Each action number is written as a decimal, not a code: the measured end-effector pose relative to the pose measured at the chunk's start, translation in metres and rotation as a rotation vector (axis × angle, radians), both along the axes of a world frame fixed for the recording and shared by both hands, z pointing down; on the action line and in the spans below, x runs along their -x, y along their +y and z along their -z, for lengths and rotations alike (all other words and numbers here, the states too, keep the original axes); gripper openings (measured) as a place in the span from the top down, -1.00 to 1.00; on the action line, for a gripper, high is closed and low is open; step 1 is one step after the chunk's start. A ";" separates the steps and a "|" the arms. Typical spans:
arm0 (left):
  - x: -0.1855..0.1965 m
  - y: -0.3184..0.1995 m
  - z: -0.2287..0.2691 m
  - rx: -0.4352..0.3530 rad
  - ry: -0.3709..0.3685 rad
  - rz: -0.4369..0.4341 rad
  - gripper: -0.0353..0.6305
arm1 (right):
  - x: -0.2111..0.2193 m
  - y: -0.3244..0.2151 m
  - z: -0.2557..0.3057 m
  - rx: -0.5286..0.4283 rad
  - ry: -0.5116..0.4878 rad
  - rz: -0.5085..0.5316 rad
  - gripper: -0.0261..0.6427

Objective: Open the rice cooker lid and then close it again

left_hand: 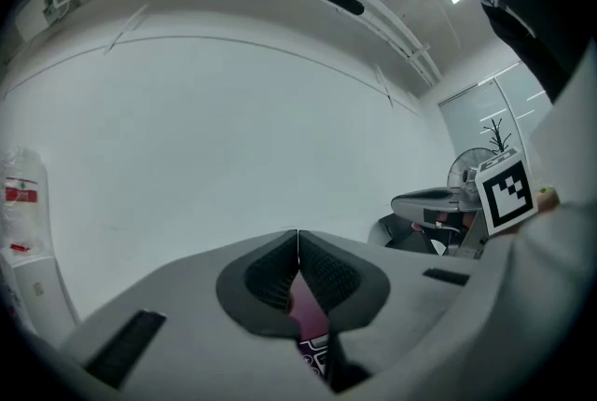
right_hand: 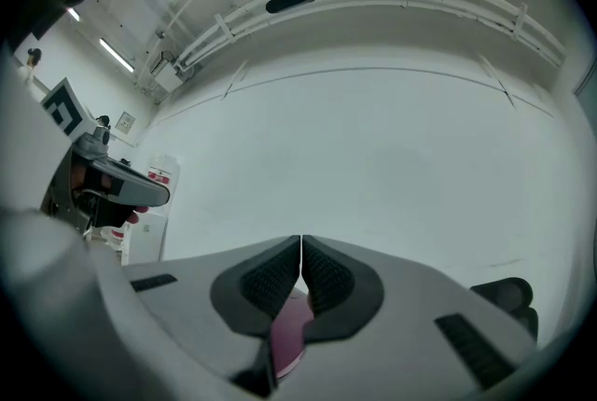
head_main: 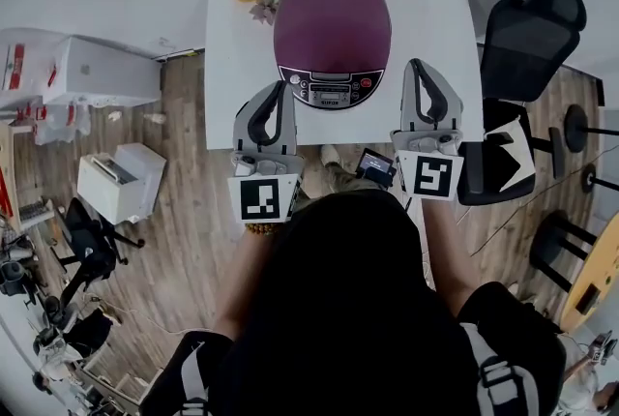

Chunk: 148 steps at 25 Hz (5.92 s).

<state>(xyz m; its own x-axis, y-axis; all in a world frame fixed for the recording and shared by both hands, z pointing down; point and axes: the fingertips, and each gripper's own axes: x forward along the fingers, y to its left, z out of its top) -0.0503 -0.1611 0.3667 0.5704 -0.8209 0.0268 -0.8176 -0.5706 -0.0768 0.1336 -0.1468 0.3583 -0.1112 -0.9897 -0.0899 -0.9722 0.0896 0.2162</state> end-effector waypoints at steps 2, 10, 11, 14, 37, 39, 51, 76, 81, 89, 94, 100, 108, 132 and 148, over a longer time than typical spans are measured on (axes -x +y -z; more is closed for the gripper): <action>-0.004 -0.006 -0.002 0.001 0.016 -0.021 0.82 | 0.000 -0.006 0.004 -0.017 -0.015 -0.001 0.83; -0.017 -0.034 -0.001 -0.003 0.044 -0.085 0.82 | 0.001 -0.011 0.011 -0.027 0.003 -0.032 0.83; -0.019 -0.036 0.002 -0.012 0.050 -0.091 0.82 | 0.000 -0.012 0.013 -0.033 0.004 -0.037 0.83; -0.023 -0.041 0.011 -0.039 0.066 -0.111 0.82 | 0.000 -0.012 0.016 -0.047 0.009 -0.056 0.83; -0.016 -0.061 -0.009 0.015 0.025 -0.124 0.82 | 0.017 -0.021 0.006 -0.006 0.002 -0.051 0.83; -0.018 -0.061 -0.014 0.025 0.017 -0.130 0.82 | 0.021 -0.023 0.001 0.020 -0.005 -0.022 0.83; -0.036 -0.063 -0.064 0.159 -0.105 -0.218 0.82 | 0.050 -0.035 -0.073 0.337 -0.028 0.226 0.83; -0.056 -0.040 -0.174 0.551 -0.437 -0.414 0.82 | 0.084 -0.037 -0.177 0.783 0.049 0.383 0.83; -0.055 -0.041 -0.175 0.558 -0.397 -0.427 0.82 | 0.085 -0.037 -0.184 0.788 0.050 0.366 0.83; -0.054 -0.042 -0.174 0.592 -0.327 -0.427 0.82 | 0.085 -0.037 -0.183 0.762 0.034 0.343 0.83; -0.053 -0.042 -0.174 0.590 -0.304 -0.419 0.82 | 0.083 -0.037 -0.184 0.752 -0.013 0.307 0.83; -0.052 -0.042 -0.174 0.593 -0.260 -0.413 0.82 | 0.083 -0.037 -0.184 0.756 -0.041 0.318 0.83; -0.050 -0.041 -0.173 0.592 -0.250 -0.424 0.82 | 0.085 -0.036 -0.184 0.778 -0.020 0.305 0.83; -0.051 -0.043 -0.175 0.651 -0.199 -0.418 0.82 | 0.082 -0.038 -0.187 0.840 -0.066 0.277 0.83; -0.049 -0.044 -0.175 0.649 -0.184 -0.406 0.82 | 0.083 -0.038 -0.188 0.856 -0.067 0.277 0.83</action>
